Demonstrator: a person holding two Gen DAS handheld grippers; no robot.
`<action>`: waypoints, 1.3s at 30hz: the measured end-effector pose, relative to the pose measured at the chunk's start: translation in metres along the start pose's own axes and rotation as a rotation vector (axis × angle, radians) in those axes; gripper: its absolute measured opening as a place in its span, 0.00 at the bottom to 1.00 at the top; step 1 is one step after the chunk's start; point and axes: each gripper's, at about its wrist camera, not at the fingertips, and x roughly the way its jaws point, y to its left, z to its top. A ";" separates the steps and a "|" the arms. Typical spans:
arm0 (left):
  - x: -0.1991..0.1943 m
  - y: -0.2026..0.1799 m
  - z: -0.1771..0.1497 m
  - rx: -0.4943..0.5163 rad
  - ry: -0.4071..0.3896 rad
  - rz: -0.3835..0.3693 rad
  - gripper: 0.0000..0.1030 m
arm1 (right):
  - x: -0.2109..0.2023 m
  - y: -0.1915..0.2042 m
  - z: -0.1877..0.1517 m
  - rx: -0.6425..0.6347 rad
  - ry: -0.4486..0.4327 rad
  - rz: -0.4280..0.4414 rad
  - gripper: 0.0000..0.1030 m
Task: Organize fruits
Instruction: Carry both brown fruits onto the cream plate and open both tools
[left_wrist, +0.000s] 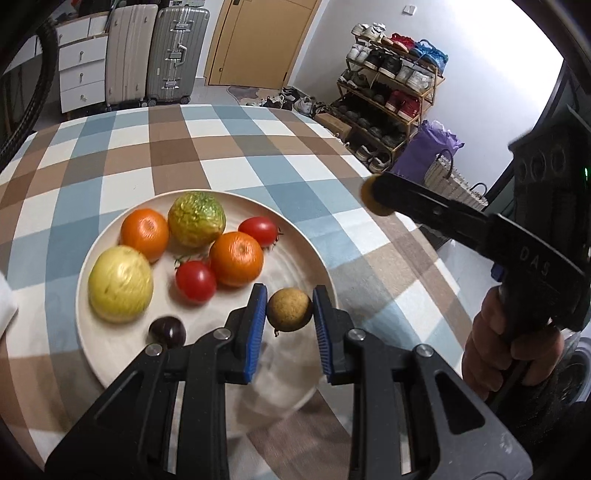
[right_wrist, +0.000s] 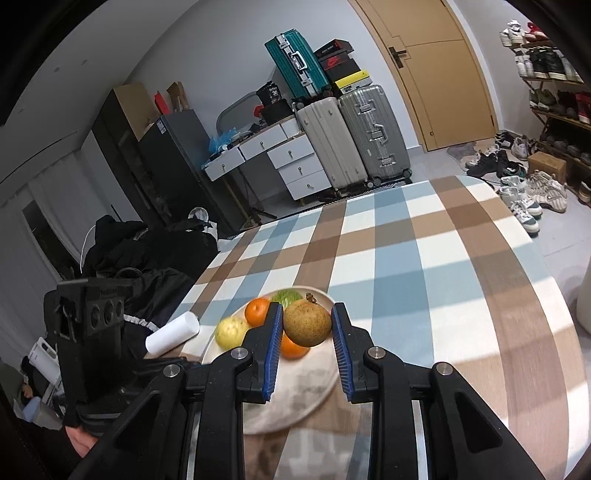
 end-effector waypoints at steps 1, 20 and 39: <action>0.004 0.001 0.001 0.001 0.004 0.000 0.22 | 0.006 -0.001 0.002 0.001 0.010 0.000 0.26; 0.042 0.003 0.005 0.030 0.038 -0.011 0.22 | 0.083 -0.019 -0.015 0.028 0.203 0.016 0.27; 0.035 -0.002 0.000 0.044 0.035 0.001 0.40 | 0.056 -0.010 -0.011 0.022 0.124 0.014 0.32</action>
